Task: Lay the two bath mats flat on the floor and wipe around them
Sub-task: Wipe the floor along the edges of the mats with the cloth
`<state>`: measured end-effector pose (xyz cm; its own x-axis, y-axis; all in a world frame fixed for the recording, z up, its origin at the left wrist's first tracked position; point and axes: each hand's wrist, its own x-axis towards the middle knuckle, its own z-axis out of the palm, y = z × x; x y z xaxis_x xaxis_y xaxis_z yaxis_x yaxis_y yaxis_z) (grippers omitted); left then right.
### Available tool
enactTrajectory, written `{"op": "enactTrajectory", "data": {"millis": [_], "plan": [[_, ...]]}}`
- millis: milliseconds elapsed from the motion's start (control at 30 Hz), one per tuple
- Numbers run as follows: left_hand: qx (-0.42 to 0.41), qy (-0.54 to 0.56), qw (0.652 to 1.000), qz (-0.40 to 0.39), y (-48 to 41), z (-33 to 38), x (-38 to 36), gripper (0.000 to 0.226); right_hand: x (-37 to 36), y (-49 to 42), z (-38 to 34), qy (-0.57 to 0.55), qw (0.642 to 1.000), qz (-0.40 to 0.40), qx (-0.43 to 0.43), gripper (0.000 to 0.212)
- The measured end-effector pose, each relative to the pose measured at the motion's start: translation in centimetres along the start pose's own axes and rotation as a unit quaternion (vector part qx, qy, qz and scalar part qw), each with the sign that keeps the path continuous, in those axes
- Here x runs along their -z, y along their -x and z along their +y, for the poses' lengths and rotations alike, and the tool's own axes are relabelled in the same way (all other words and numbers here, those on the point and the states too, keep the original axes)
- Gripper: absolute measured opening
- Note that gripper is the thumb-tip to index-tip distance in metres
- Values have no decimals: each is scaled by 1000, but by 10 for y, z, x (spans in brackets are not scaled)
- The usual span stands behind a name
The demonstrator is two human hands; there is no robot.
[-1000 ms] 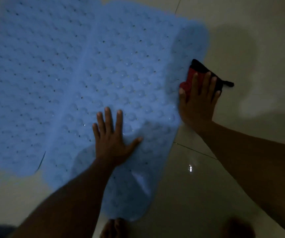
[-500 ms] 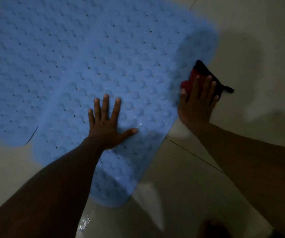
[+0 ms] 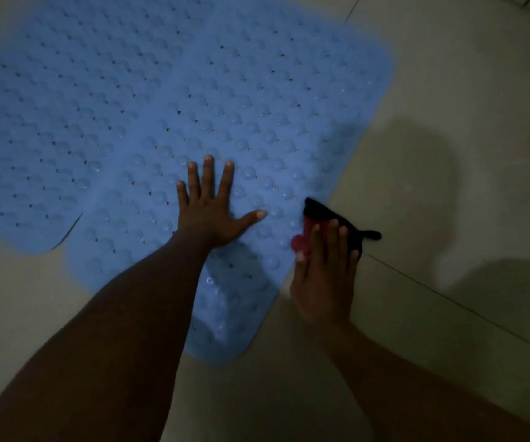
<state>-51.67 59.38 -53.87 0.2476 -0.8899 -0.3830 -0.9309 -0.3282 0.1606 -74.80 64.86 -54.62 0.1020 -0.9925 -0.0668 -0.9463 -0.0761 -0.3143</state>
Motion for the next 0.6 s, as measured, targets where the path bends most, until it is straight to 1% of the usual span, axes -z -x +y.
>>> {"op": "enactTrajectory", "data": {"millis": [67,167,233,333,500,600], "plan": [[2,16,1000,23,8,2,-9,107,-3,31,-11,20,1000,-10,2,57],[3,42,998,53,40,5,-29,88,-6,62,-22,30,999,-20,-1,57],[-17,40,997,66,63,8,-42,80,-4,67,-24,35,999,-30,-14,56],[-38,27,997,67,101,0,-56,75,5,71,-27,32,999,-30,-8,51],[-36,19,997,58,141,-8,-71,71,15,65,-24,57,998,-17,31,42],[-36,32,997,54,164,-10,-76,70,21,64,-23,37,998,-20,49,35]]}}
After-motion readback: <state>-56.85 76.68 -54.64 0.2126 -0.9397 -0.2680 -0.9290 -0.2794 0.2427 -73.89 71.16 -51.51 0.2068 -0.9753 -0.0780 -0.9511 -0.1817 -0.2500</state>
